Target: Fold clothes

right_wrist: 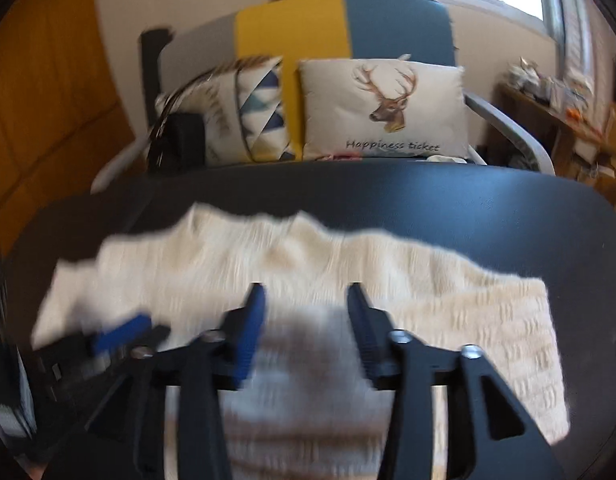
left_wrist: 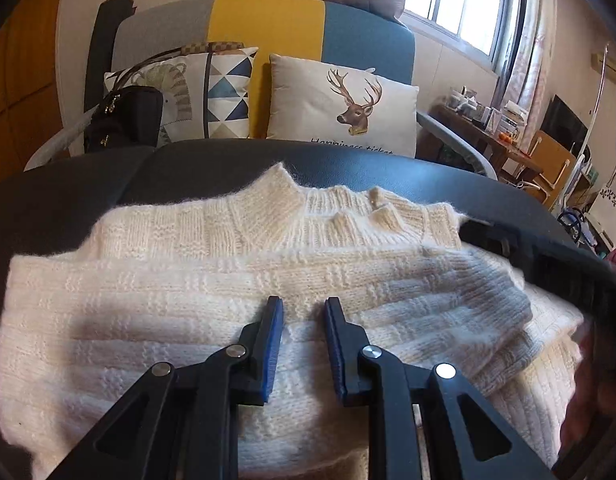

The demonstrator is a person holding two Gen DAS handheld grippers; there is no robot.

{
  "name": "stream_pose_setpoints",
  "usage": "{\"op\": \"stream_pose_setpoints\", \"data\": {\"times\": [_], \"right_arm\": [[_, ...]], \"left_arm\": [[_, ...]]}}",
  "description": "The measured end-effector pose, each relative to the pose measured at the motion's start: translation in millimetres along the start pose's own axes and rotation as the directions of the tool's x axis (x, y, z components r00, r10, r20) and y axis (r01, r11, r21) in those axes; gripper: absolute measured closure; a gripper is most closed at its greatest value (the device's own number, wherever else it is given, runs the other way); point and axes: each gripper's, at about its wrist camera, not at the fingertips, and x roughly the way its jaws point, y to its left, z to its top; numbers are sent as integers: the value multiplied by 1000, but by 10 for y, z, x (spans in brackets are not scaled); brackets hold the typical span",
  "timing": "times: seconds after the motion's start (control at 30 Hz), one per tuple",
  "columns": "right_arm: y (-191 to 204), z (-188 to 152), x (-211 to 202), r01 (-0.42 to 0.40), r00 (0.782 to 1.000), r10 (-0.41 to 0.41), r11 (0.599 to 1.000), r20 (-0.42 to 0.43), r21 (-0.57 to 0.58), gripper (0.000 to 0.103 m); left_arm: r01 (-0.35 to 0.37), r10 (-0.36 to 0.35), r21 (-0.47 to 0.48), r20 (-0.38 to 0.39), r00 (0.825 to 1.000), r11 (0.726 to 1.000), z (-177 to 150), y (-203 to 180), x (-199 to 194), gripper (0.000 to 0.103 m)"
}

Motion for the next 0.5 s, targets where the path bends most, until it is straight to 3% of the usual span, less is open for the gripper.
{"op": "stream_pose_setpoints", "data": {"times": [0.07, 0.1, 0.13, 0.27, 0.5], "right_arm": [[19, 92, 130, 37, 999, -38, 999, -29, -19, 60], [28, 138, 195, 56, 997, -57, 998, -44, -29, 75], [38, 145, 271, 65, 996, -67, 997, -60, -37, 80], [-35, 129, 580, 73, 986, -73, 997, -149, -1, 83], [-198, 142, 734, 91, 988, -86, 995, -126, 32, 87]], "left_arm": [[1, -1, -1, 1, 1000, 1000, 1, 1, 2, 82], [2, -2, -1, 2, 1000, 1000, 1, 2, 3, 82], [2, -2, -1, 3, 1000, 1000, 2, 3, 4, 82], [6, -6, -4, 5, 1000, 1000, 2, 10, 11, 82], [26, -26, -19, 9, 1000, 999, -17, 53, 15, 82]]}}
